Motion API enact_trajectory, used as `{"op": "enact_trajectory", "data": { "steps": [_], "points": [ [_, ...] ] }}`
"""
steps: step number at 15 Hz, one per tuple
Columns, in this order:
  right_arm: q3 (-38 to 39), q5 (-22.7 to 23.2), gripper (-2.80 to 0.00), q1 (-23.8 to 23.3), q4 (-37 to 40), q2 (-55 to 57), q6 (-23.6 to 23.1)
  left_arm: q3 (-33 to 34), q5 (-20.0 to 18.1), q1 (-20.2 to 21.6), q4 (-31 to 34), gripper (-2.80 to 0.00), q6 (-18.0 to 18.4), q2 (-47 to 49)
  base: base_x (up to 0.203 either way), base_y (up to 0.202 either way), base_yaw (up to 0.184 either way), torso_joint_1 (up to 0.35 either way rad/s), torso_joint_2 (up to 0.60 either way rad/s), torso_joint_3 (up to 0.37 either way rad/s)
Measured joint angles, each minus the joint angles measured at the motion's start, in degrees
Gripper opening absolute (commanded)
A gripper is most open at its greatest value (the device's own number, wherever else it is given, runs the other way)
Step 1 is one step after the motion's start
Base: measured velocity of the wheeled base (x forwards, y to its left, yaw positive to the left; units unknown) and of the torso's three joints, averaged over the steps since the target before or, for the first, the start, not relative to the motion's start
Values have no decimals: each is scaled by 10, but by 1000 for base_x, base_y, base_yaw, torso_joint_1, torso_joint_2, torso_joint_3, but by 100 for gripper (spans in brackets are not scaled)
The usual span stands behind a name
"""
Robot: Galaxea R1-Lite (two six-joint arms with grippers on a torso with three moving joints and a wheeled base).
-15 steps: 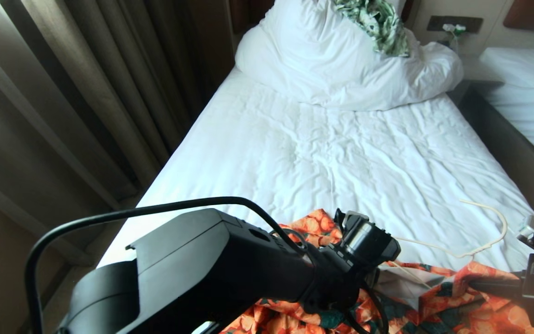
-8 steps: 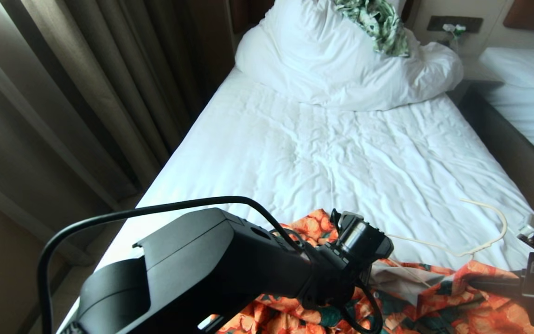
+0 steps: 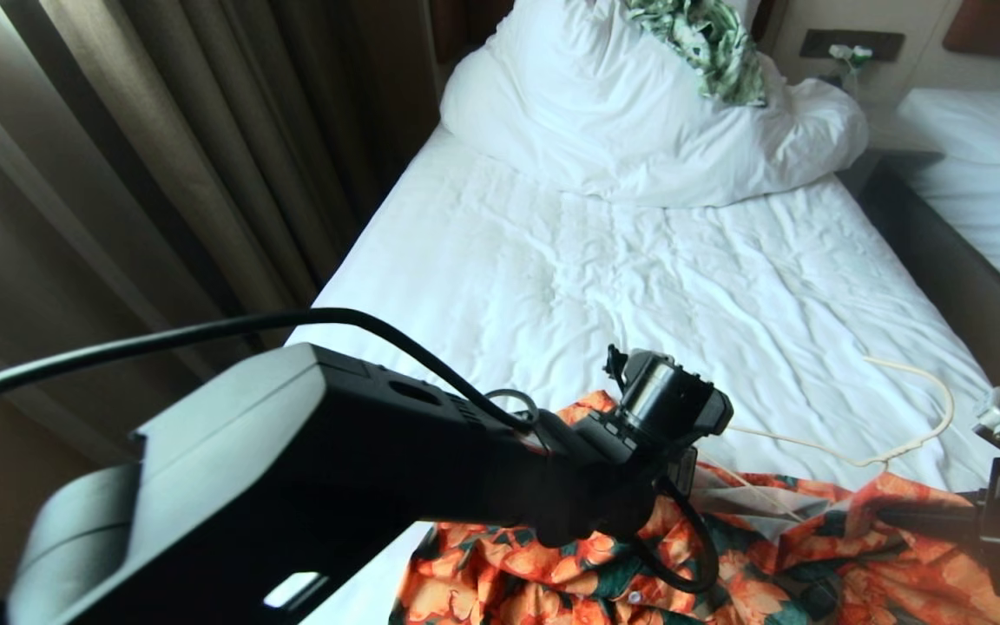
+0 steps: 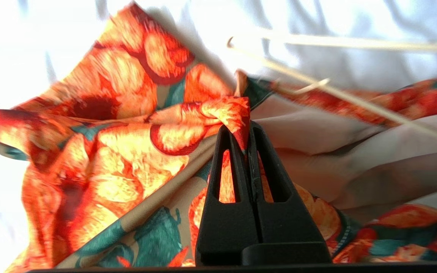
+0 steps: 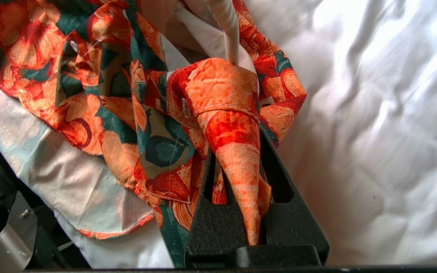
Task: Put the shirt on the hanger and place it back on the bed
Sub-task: Hook the other side of the shirt onto the hanger
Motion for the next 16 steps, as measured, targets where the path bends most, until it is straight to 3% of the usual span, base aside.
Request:
{"op": "enact_trajectory", "data": {
  "steps": [4,8,11,16],
  "points": [
    [-40,33,-280,15,0,-4,24,29,-2,2,0,-280,-7,-52,0,0,0,0,0,0],
    [-88,136,-280,17,0,-2,84,70,-1,8,-4,-280,-37,-67,0,0,0,0,0,0],
    [-96,191,-280,18,-19,9,86,80,-1,30,-1,-280,-37,-76,0,0,0,0,0,0],
    [-73,202,-280,38,-48,17,87,90,-1,69,1,-280,-31,-111,0,0,0,0,0,0]
  ]
}}
